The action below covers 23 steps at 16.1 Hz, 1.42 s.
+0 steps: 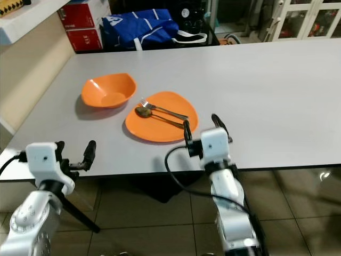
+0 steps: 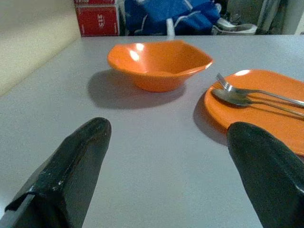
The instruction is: Setting the table
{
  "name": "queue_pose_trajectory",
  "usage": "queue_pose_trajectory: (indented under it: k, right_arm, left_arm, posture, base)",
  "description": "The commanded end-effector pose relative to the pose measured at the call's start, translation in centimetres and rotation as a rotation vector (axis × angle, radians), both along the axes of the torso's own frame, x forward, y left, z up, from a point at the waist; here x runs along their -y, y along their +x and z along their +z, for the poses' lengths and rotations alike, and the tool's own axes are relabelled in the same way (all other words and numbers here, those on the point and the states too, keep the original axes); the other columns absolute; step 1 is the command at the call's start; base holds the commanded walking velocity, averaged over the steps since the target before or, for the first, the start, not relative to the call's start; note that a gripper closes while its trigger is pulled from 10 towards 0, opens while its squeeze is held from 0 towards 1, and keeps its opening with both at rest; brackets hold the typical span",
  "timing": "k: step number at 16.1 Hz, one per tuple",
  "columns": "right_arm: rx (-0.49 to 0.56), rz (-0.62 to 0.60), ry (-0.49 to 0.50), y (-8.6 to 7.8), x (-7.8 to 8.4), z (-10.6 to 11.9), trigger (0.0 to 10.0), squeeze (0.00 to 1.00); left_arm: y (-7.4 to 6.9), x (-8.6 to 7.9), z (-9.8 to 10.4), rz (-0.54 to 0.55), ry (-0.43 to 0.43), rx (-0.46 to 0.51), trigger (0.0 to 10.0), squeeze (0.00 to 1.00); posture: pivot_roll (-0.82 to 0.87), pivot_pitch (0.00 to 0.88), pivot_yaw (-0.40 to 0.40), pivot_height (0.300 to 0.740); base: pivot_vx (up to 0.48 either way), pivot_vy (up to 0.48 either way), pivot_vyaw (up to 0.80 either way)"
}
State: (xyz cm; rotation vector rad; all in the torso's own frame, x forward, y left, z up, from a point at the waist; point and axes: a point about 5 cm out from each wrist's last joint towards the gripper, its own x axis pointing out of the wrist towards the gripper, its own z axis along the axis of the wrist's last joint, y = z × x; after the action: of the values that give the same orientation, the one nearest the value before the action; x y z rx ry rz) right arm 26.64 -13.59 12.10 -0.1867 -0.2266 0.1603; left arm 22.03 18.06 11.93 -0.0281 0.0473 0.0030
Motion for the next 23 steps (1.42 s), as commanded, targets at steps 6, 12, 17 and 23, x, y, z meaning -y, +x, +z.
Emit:
queue_pose_trajectory:
  k: [6, 12, 17, 23]
  right_arm:
    - [-0.098, -0.036, 0.151, -0.5, 1.3, -2.9, 10.0, 0.00]
    - [-0.157, -0.003, 0.152, -1.1, 1.0, -4.6, 10.0, 0.00]
    - [-0.182, 0.024, 0.162, -0.1, 1.0, -4.6, 10.0, 0.00]
    - [-0.182, 0.037, 0.150, 0.0, 1.2, -4.4, 10.0, 0.00]
  left_arm:
    - [0.0, -2.3, -1.2, 0.052, 0.226, 0.067, 10.0, 0.00]
    - [0.9, -0.7, -0.7, 0.010, 0.070, 0.024, 10.0, 0.00]
    - [1.6, -0.6, 0.5, 0.041, 0.059, 0.066, 10.0, 0.00]
    - [1.9, -0.4, 0.4, 0.049, 0.024, 0.040, 10.0, 0.00]
  posture:
    - [-0.15, 0.000, 0.129, 0.740]
    - [-0.15, 0.000, 0.134, 0.740]
    - [-0.13, 0.000, 0.117, 0.740]
    - [-0.13, 0.000, 0.110, 0.740]
  base:
    - [0.000, 0.000, 0.00]
    - [0.000, 0.000, 0.00]
    - [0.000, 0.251, 0.00]
    - [0.000, 0.464, 0.00]
